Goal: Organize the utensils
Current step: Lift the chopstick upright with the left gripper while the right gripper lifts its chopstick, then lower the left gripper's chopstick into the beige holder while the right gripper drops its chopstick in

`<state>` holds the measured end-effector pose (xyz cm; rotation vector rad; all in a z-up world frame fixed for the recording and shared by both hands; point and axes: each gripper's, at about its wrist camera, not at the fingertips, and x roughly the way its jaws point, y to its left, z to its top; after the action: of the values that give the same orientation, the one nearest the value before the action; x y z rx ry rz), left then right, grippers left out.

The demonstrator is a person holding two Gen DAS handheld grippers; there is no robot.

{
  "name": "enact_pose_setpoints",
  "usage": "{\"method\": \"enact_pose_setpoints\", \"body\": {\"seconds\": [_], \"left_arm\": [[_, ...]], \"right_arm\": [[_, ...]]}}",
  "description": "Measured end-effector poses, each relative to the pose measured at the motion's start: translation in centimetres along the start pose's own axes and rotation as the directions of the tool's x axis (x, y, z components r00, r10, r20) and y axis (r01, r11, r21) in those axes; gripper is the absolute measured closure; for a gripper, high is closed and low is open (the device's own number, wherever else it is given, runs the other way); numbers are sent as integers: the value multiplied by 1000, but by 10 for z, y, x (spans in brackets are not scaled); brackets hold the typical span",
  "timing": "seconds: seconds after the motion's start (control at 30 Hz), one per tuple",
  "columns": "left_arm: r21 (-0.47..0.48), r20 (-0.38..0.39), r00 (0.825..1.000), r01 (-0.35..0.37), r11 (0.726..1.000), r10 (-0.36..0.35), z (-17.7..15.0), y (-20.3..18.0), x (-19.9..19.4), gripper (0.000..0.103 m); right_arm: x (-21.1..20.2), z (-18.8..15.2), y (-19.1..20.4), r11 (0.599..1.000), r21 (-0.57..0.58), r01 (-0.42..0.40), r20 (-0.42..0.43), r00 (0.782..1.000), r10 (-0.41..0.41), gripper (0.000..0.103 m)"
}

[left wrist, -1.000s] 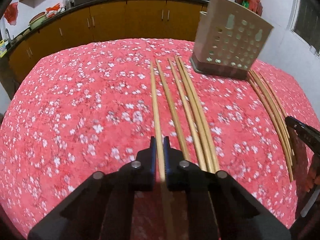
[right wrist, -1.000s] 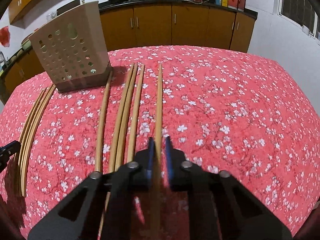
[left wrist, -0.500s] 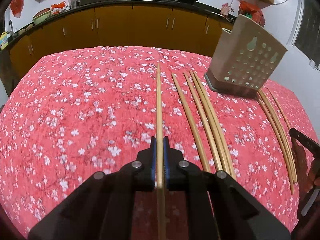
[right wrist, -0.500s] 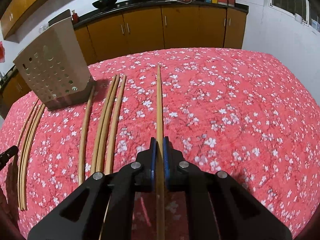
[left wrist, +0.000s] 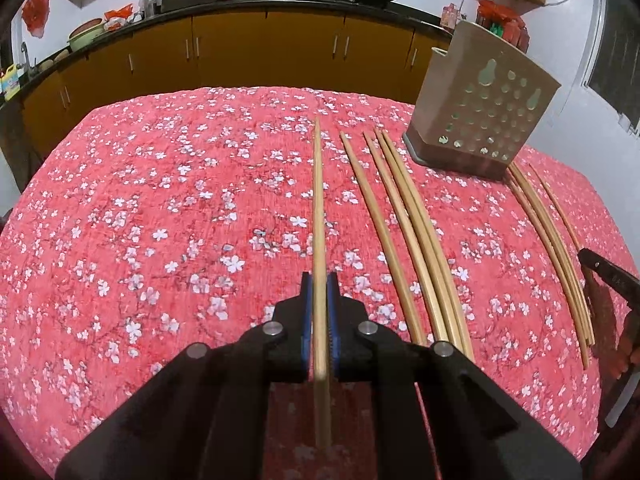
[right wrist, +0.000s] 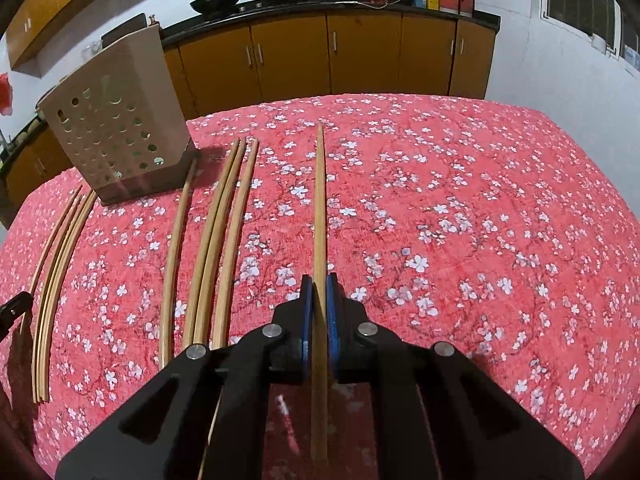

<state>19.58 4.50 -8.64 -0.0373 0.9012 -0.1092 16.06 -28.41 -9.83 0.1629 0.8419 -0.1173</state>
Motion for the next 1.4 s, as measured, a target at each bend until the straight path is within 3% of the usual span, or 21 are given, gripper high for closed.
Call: {"method": "enact_pose_setpoints", "body": {"seconds": [0.17,0.6,1.0,1.4], "left_arm": [[3,-2,1000,7,1000,-7,-1,1,-10,95],[24,145,989,-3,1000,0,26,0,-75,95],[16,321,947,8,1000,-13,54,-8,-129,95],[23,388,922,-13,1000,3,81,-10,-144,95]], "right_arm": [[-22,7,-2,1000,3,-13,53,998,13,95],[-68,22,-6,999,18,-50,184,982,46,95],[-106,40,-11,997,38,-73,322,945,56,95],[-122,65,-3,998,0,-67,382,922,61,95]]}}
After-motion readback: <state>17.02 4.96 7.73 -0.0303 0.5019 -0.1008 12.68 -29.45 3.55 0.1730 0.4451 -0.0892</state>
